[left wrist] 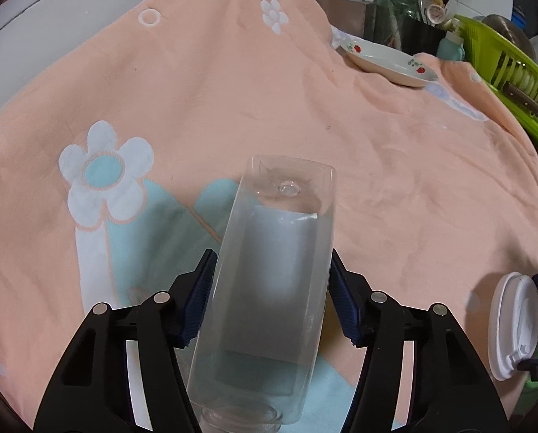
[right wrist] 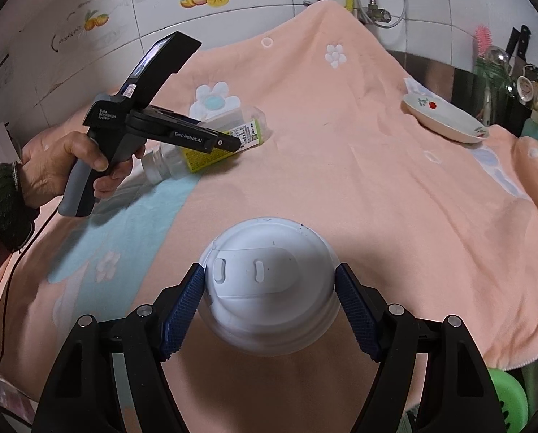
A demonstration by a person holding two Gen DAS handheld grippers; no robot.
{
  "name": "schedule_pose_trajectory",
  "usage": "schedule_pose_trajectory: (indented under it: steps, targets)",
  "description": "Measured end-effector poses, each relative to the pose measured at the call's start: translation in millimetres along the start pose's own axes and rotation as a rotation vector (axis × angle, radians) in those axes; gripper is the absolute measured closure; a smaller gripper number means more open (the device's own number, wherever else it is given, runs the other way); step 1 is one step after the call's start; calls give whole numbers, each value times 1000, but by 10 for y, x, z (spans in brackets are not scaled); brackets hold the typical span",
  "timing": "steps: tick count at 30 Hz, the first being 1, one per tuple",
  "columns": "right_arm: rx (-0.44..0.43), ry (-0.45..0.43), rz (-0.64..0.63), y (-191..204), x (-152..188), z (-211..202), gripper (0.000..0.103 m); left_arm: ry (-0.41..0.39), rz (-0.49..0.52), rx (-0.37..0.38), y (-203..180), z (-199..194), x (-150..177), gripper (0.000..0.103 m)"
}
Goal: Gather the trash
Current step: 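Lift the white lid with the right gripper while the left lifts the bottle toward the basket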
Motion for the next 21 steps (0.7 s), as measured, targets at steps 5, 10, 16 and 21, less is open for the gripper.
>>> schedule_pose_trajectory:
  steps: [5, 10, 16, 21]
  targets:
    - [18, -20, 17, -40, 70, -208, 32, -14, -21, 8, -116, -233, 129, 46]
    - [47, -33, 39, -92, 195, -438, 32, -36, -19, 34, -310, -525, 272, 46]
    - [97, -52, 82, -209, 439, -781, 32, -69, 1, 79, -648, -832, 438, 47]
    - [155, -56, 137, -387, 721, -1072, 32, -91, 34, 133, -985, -1044, 563, 47]
Point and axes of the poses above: each gripper's, at about its wrist camera, not at the fingertips, and z roughly the way its jaws point, y to its left, x to its underside, the point moved 1 cm from there along z, roughly the way its jaws point, and after that the axes turned 1 degree about -z, right-handed, at the moved point
